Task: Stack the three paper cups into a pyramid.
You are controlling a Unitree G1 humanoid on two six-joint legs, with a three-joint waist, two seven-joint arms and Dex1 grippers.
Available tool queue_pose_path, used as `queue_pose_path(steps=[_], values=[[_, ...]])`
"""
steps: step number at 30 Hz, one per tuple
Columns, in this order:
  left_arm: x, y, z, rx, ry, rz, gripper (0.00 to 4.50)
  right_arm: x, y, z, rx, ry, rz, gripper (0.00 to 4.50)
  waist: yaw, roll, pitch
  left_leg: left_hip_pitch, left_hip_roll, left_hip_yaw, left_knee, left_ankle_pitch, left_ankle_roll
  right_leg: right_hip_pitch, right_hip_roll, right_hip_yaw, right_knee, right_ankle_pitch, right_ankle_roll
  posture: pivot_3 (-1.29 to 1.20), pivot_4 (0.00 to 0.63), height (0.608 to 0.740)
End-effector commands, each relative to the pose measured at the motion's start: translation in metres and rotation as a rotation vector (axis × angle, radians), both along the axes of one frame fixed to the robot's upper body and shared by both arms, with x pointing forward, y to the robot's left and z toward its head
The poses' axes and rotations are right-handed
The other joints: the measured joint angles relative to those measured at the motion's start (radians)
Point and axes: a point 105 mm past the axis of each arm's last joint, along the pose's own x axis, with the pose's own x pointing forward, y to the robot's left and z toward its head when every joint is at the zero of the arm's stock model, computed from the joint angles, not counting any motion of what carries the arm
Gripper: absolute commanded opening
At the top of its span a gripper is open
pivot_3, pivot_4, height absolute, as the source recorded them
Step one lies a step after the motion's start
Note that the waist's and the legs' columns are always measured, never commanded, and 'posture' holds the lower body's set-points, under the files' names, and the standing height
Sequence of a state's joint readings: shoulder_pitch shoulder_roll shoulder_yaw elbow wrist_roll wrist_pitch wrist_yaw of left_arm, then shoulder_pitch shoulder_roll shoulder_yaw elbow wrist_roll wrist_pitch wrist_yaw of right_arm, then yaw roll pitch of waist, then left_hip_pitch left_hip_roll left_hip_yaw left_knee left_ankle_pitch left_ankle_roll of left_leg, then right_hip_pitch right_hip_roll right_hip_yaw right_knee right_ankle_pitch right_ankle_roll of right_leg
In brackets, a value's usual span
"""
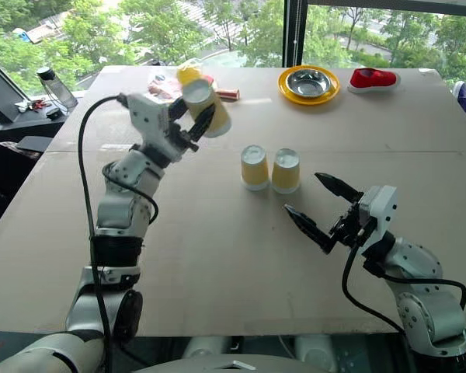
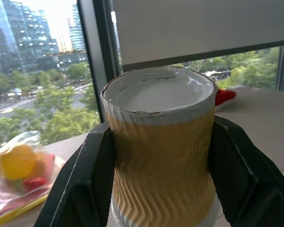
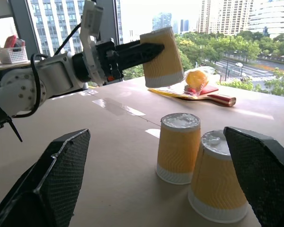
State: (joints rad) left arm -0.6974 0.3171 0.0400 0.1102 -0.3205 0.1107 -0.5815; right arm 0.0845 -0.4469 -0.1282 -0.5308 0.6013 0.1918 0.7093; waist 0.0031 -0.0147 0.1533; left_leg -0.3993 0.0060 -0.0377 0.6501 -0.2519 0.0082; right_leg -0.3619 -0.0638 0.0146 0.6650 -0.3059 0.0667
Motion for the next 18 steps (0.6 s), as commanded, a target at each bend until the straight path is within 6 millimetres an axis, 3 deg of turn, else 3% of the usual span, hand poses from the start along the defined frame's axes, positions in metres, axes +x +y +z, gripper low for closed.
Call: queue_pose_path(steps=[1, 4, 8, 18], values=[[-0.013, -0.032, 0.014, 0.039, 0.000, -0.176, 2.49, 0.000, -0.011, 0.010, 0.009, -0.058, -0.051, 4.50, -0.010, 0.001, 0.000, 0.000, 0.000, 0.000, 0.000, 0.000, 0.000, 0.000, 0.000, 0.001, 0.000, 0.000, 0.000, 0.00, 0.150, 0.740], [-0.014, -0.054, 0.010, 0.090, 0.030, -0.265, 2.49, 0.000, -0.014, 0.011, 0.014, -0.064, -0.073, 4.50, -0.020, 0.001, 0.000, 0.001, 0.001, 0.001, -0.001, 0.002, -0.003, 0.000, 0.002, 0.001, 0.000, 0.000, 0.000, 0.00, 0.150, 0.740], [-0.014, -0.064, -0.001, 0.123, 0.045, -0.303, 2.49, -0.001, -0.014, 0.014, 0.023, -0.078, -0.094, 4.50, -0.021, 0.001, 0.000, 0.002, 0.002, 0.001, -0.001, 0.002, -0.003, -0.001, 0.003, 0.001, 0.001, 0.000, 0.000, 0.00, 0.150, 0.740], [-0.009, -0.046, -0.022, 0.177, 0.095, -0.231, 2.49, -0.002, -0.015, 0.016, 0.030, -0.088, -0.122, 4.50, -0.016, 0.001, 0.000, 0.001, 0.001, 0.001, -0.001, 0.002, -0.003, -0.001, 0.002, 0.002, 0.000, 0.000, 0.000, 0.00, 0.150, 0.740]])
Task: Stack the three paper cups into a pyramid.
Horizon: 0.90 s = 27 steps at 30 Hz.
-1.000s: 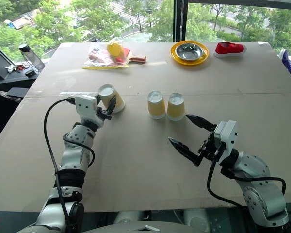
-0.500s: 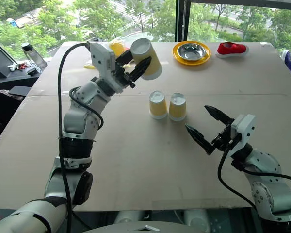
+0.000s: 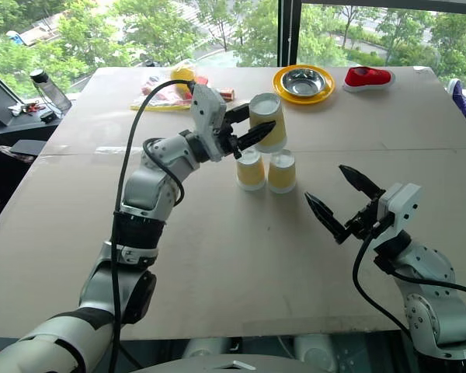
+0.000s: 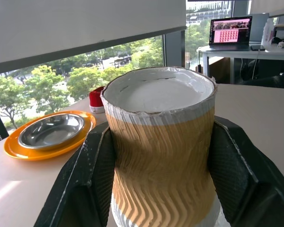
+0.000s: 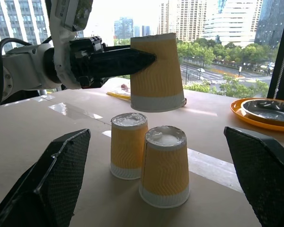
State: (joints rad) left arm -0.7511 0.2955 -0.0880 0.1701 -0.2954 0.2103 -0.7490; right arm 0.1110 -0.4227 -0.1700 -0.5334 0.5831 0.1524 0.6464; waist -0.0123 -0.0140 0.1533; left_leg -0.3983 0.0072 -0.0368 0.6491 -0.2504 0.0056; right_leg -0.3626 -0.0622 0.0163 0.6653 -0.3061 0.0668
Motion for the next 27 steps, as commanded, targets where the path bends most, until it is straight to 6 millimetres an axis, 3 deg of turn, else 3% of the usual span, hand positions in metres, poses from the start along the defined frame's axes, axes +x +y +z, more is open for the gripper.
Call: queue_pose_path(steps=[1, 7, 14, 15, 16, 18, 27], values=[[-0.004, 0.004, 0.004, 0.007, -0.031, 0.002, 2.49, -0.004, 0.001, 0.013, 0.003, -0.061, -0.004, 4.50, 0.000, 0.000, 0.000, 0.000, 0.000, 0.000, 0.000, 0.000, 0.000, 0.000, 0.000, 0.000, 0.000, 0.000, 0.000, 0.00, 0.150, 0.740], [-0.008, 0.000, -0.010, 0.027, -0.005, -0.016, 2.49, -0.003, 0.002, 0.015, 0.005, -0.066, 0.001, 4.50, 0.002, 0.000, 0.000, 0.000, 0.000, 0.000, 0.000, 0.000, 0.000, 0.000, 0.000, 0.000, 0.000, 0.000, 0.000, 0.00, 0.150, 0.740], [-0.002, 0.004, -0.013, 0.043, -0.011, 0.017, 2.49, -0.002, 0.003, 0.018, 0.005, -0.075, 0.006, 4.50, 0.001, 0.000, 0.000, 0.000, 0.000, 0.000, 0.000, 0.000, 0.000, 0.000, 0.000, 0.000, 0.000, 0.000, 0.000, 0.00, 0.150, 0.740], [-0.002, 0.004, -0.014, 0.043, -0.012, 0.016, 3.24, -0.002, 0.003, 0.019, 0.008, -0.078, 0.010, 4.50, 0.001, 0.000, 0.000, 0.000, 0.000, 0.000, 0.000, 0.000, 0.000, 0.000, 0.000, 0.000, 0.000, 0.000, 0.000, 0.00, 0.150, 0.740], [-0.003, 0.004, -0.014, 0.043, -0.015, 0.013, 3.42, -0.003, 0.004, 0.020, 0.010, -0.081, 0.012, 4.50, 0.001, 0.000, 0.000, 0.000, 0.000, 0.000, 0.000, 0.000, 0.001, 0.000, 0.000, 0.000, 0.000, 0.000, 0.000, 0.00, 0.150, 0.740], [-0.004, 0.002, -0.014, 0.031, -0.012, 0.001, 4.40, -0.003, 0.004, 0.021, 0.013, -0.084, 0.015, 4.50, 0.001, 0.000, 0.000, 0.000, 0.000, 0.000, 0.000, 0.000, 0.001, 0.000, 0.000, 0.000, 0.000, 0.000, 0.000, 0.00, 0.150, 0.740], [-0.014, 0.009, 0.011, -0.068, -0.120, -0.020, 4.47, -0.005, 0.003, 0.016, 0.022, -0.066, 0.021, 4.50, 0.000, 0.000, 0.000, 0.000, 0.000, 0.000, 0.000, -0.001, 0.002, 0.000, 0.000, 0.000, 0.001, 0.000, 0.000, 0.00, 0.150, 0.740]])
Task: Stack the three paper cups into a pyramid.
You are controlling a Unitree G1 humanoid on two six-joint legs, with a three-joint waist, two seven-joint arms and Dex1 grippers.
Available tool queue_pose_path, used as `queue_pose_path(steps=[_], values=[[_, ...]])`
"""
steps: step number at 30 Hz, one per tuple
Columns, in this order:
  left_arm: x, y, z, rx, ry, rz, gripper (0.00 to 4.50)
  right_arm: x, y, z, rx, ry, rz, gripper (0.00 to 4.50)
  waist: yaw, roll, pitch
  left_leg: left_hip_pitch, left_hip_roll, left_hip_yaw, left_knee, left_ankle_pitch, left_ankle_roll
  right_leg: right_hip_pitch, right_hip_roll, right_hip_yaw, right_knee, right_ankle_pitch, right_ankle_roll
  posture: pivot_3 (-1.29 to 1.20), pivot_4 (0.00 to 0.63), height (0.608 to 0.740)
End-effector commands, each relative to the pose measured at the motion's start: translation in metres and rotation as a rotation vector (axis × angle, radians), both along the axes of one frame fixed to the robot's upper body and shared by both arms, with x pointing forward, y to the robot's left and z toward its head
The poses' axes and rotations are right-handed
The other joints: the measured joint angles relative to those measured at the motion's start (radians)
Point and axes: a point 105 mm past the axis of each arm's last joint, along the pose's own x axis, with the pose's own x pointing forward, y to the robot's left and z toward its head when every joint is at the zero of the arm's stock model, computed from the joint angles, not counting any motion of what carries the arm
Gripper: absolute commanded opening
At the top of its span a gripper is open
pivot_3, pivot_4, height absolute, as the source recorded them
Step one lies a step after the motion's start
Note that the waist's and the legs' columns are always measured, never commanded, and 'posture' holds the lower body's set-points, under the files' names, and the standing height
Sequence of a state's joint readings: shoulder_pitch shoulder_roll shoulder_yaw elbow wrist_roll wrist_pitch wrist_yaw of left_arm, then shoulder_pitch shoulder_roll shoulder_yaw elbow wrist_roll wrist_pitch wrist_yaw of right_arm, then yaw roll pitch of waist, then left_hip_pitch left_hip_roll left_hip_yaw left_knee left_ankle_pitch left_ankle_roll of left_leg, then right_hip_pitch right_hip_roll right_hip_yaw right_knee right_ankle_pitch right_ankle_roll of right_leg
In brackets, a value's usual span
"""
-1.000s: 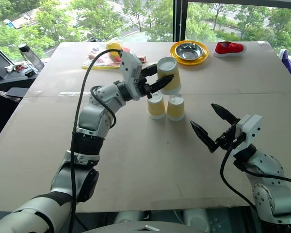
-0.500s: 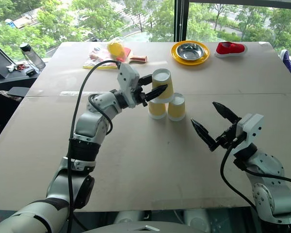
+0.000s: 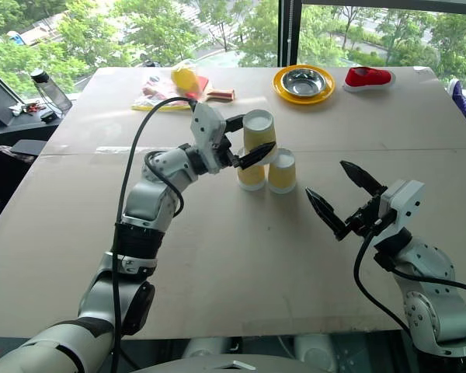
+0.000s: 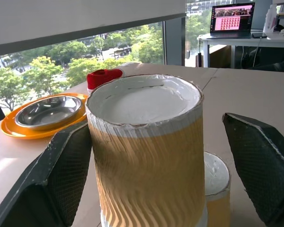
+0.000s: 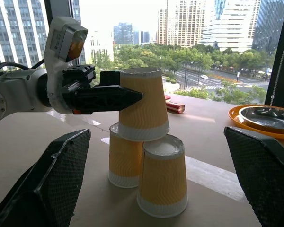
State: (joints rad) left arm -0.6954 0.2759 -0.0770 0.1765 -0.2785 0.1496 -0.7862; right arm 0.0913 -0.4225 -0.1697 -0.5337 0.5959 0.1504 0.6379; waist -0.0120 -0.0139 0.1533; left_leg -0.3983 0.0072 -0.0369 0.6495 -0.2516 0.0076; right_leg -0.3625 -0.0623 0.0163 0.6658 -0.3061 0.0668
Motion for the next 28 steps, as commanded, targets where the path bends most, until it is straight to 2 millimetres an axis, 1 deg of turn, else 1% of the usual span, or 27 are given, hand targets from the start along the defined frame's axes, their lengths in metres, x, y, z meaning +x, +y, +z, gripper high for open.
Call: queue_pose_path(steps=[1, 4, 7, 9, 11, 12, 13, 15, 17, 18, 19, 21, 23, 24, 25, 28], values=[[-0.011, 0.011, 0.033, -0.080, -0.151, 0.005, 4.47, -0.007, 0.002, 0.007, 0.005, -0.040, 0.018, 4.50, 0.000, 0.000, 0.000, 0.000, 0.000, 0.000, 0.000, 0.000, 0.000, 0.000, 0.000, 0.000, 0.000, 0.000, 0.000, 0.00, 0.150, 0.740], [-0.015, 0.018, 0.048, -0.138, -0.203, 0.024, 4.47, -0.008, 0.000, 0.001, -0.005, -0.021, 0.023, 4.50, 0.001, 0.000, 0.000, 0.000, 0.000, 0.000, 0.000, 0.000, 0.000, 0.000, 0.000, 0.000, 0.000, 0.000, 0.000, 0.00, 0.150, 0.740], [-0.043, 0.024, 0.071, -0.223, -0.284, -0.055, 4.47, -0.010, -0.003, -0.015, -0.028, 0.027, 0.038, 4.50, 0.000, 0.000, 0.000, 0.000, 0.000, 0.000, 0.000, 0.000, 0.000, 0.000, 0.000, 0.000, 0.000, 0.000, 0.000, 0.00, 0.150, 0.740], [-0.052, 0.033, 0.070, -0.235, -0.249, -0.076, 4.47, -0.010, -0.006, -0.025, -0.036, 0.054, 0.038, 4.50, 0.000, 0.000, 0.000, 0.000, 0.000, 0.000, 0.000, 0.000, 0.000, 0.000, -0.001, 0.000, 0.000, 0.000, 0.000, 0.00, 0.150, 0.740], [-0.059, 0.045, 0.054, -0.212, -0.148, -0.078, 4.47, -0.011, -0.010, -0.037, -0.049, 0.085, 0.038, 4.50, -0.003, 0.001, -0.001, 0.001, 0.001, 0.001, 0.000, 0.000, 0.000, 0.000, -0.001, 0.001, 0.000, 0.000, 0.000, 0.00, 0.150, 0.740], [-0.062, 0.054, 0.038, -0.182, -0.082, -0.064, 4.47, -0.013, -0.012, -0.045, -0.069, 0.107, 0.041, 4.50, -0.006, 0.002, -0.001, 0.002, 0.001, 0.001, 0.000, 0.000, 0.000, 0.000, 0.000, 0.002, 0.000, 0.000, 0.000, 0.00, 0.150, 0.740], [-0.066, 0.061, 0.022, -0.143, -0.020, -0.043, 4.47, -0.014, -0.015, -0.053, -0.088, 0.126, 0.044, 4.50, -0.008, 0.003, -0.001, 0.002, 0.002, 0.002, -0.001, 0.000, 0.000, 0.000, 0.000, 0.002, 0.001, 0.000, 0.000, 0.00, 0.150, 0.740], [-0.077, 0.076, -0.021, -0.013, 0.113, 0.009, 4.47, -0.016, -0.022, -0.069, -0.113, 0.167, 0.037, 4.50, -0.011, 0.004, -0.002, 0.004, 0.002, 0.002, -0.002, 0.000, 0.001, 0.000, 0.000, 0.003, 0.001, 0.000, 0.000, 0.00, 0.150, 0.740], [-0.094, 0.087, -0.057, 0.058, 0.229, 0.048, 4.47, -0.019, -0.029, -0.085, -0.152, 0.211, 0.039, 4.50, -0.009, 0.004, -0.001, 0.004, 0.003, 0.003, -0.002, -0.001, 0.001, 0.000, 0.000, 0.003, 0.001, 0.000, 0.000, 0.00, 0.150, 0.740], [-0.105, 0.090, -0.073, 0.096, 0.269, 0.057, 4.47, -0.020, -0.032, -0.093, -0.181, 0.225, 0.044, 4.50, -0.008, 0.004, -0.001, 0.004, 0.003, 0.003, -0.002, -0.001, 0.001, 0.000, 0.000, 0.003, 0.001, 0.000, 0.000, 0.00, 0.150, 0.740], [-0.112, 0.091, -0.083, 0.121, 0.293, 0.060, 4.47, -0.020, -0.034, -0.098, -0.200, 0.231, 0.048, 4.50, -0.005, 0.004, -0.001, 0.004, 0.004, 0.003, -0.002, -0.001, 0.001, 0.000, 0.000, 0.003, 0.001, 0.000, 0.000, 0.00, 0.150, 0.740], [-0.134, 0.091, -0.111, 0.186, 0.357, 0.055, 4.47, -0.019, -0.041, -0.109, -0.229, 0.249, 0.036, 4.50, 0.004, 0.003, -0.001, 0.004, 0.003, 0.003, -0.002, -0.001, 0.001, 0.001, -0.002, 0.003, 0.000, 0.000, -0.001, 0.00, 0.150, 0.740], [-0.149, 0.093, -0.140, 0.177, 0.459, 0.130, 4.47, -0.017, -0.050, -0.124, -0.251, 0.282, 0.026, 4.50, 0.008, 0.003, -0.001, 0.004, 0.003, 0.003, -0.001, -0.001, 0.001, 0.003, -0.003, 0.003, -0.001, 0.000, -0.001, 0.00, 0.150, 0.740], [-0.152, 0.094, -0.148, 0.183, 0.477, 0.155, 4.47, -0.015, -0.052, -0.128, -0.256, 0.289, 0.026, 4.50, 0.008, 0.004, -0.001, 0.005, 0.003, 0.003, -0.001, -0.001, 0.001, 0.004, -0.004, 0.003, -0.001, 0.000, -0.001, 0.00, 0.150, 0.740], [-0.153, 0.093, -0.151, 0.182, 0.473, 0.169, 4.47, -0.014, -0.054, -0.131, -0.256, 0.294, 0.025, 4.50, 0.009, 0.003, -0.002, 0.006, 0.003, 0.003, -0.001, -0.001, 0.001, 0.006, -0.005, 0.003, -0.002, 0.000, -0.002, 0.00, 0.150, 0.740], [-0.149, 0.094, -0.153, 0.168, 0.436, 0.205, 4.47, -0.012, -0.056, -0.135, -0.270, 0.299, 0.037, 4.50, 0.010, 0.003, -0.002, 0.018, 0.003, 0.002, -0.002, -0.001, 0.001, 0.018, -0.006, 0.004, -0.004, -0.001, -0.003, 0.00, 0.150, 0.740]])
